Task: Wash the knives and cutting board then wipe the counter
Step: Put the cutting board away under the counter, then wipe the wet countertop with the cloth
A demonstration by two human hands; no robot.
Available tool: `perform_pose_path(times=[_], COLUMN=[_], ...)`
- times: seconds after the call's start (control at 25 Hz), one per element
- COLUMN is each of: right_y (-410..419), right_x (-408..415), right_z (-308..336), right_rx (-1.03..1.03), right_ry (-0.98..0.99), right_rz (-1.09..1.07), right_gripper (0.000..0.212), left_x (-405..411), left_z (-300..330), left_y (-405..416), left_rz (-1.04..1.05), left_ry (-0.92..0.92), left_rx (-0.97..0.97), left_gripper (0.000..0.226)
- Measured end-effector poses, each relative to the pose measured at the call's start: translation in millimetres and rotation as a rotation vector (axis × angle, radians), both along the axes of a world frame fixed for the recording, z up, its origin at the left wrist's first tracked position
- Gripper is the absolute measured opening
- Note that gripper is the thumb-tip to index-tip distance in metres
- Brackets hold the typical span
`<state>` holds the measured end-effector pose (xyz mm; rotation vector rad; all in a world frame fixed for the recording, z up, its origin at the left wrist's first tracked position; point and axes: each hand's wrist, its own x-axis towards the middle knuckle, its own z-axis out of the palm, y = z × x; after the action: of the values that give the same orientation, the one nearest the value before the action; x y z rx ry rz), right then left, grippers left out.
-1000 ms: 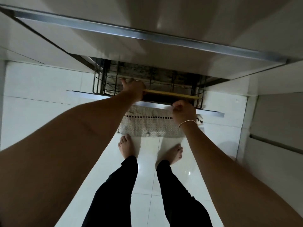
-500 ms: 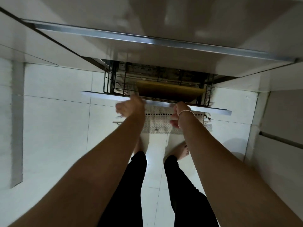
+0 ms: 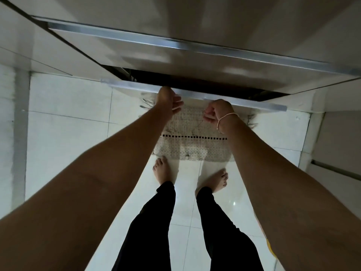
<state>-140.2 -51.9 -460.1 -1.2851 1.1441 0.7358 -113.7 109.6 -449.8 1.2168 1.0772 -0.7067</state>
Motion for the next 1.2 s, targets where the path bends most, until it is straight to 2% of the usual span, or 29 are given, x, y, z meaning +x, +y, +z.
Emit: perform_pose_path(times=[0.08, 0.16, 0.32, 0.4, 0.48, 0.56, 0.68, 0.8, 0.88, 0.96, 1.04, 1.2], right_y=[-3.3, -3.6, 9.7, 19.1, 26.7, 29.9, 28.2, 29.6, 26.8, 24.3, 22.6, 6.7], right_x=[-1.8, -7.1, -10.1, -6.3, -5.2, -6.1, -1.6, 0.2, -4.7, -8.6, -14.7, -41.4], right_z=[5.4, 18.6, 66.6, 111.5, 165.8, 223.1, 284.6, 326.3, 338.4, 344.0, 350.3, 367.4], right_rx=[-0.038, -0.040, -0.007, 0.012, 0.050, 0.207, 0.488, 0.491, 0.446, 0.295, 0.020, -0.645], right_ry=[-0.125, -0.213, -0.290, -0.338, -0.398, -0.485, -0.585, -0.576, -0.547, -0.480, -0.447, -0.722], right_rz=[0.123, 0.070, 0.013, 0.020, -0.011, -0.222, -0.619, -0.655, -0.579, -0.376, -0.100, 0.505], right_gripper=[0.056, 0.069, 0.047, 0.037, 0.035, 0.034, 0.031, 0.017, 0.014, 0.021, 0.026, 0.018], left_x=[16.6, 25.4, 19.2, 9.6, 0.5, -3.2, 1.1, -2.5, -2.3, 0.8, 0.0, -32.9], left_z=[9.5, 22.4, 71.8, 115.0, 169.6, 227.4, 289.0, 330.2, 345.5, 352.8, 359.2, 368.1], left_y=[2.0, 3.6, 1.3, -2.1, 0.0, 9.1, 19.6, 12.7, 5.5, 5.2, 4.8, -2.2], left_rz=[-0.004, 0.090, 0.261, 0.309, 0.372, 0.423, 0.499, 0.481, 0.408, 0.383, 0.358, 0.287], left_ry=[0.010, 0.002, -0.100, -0.236, -0.403, -0.556, -0.617, -0.560, -0.500, -0.457, -0.422, -0.370], left_rx=[-0.069, -0.156, -0.181, -0.153, -0.213, -0.353, -0.494, -0.543, -0.532, -0.521, -0.459, -0.359], left_gripper=[0.028, 0.020, 0.018, 0.022, 0.028, 0.032, 0.031, 0.025, 0.020, 0.015, 0.014, 0.015])
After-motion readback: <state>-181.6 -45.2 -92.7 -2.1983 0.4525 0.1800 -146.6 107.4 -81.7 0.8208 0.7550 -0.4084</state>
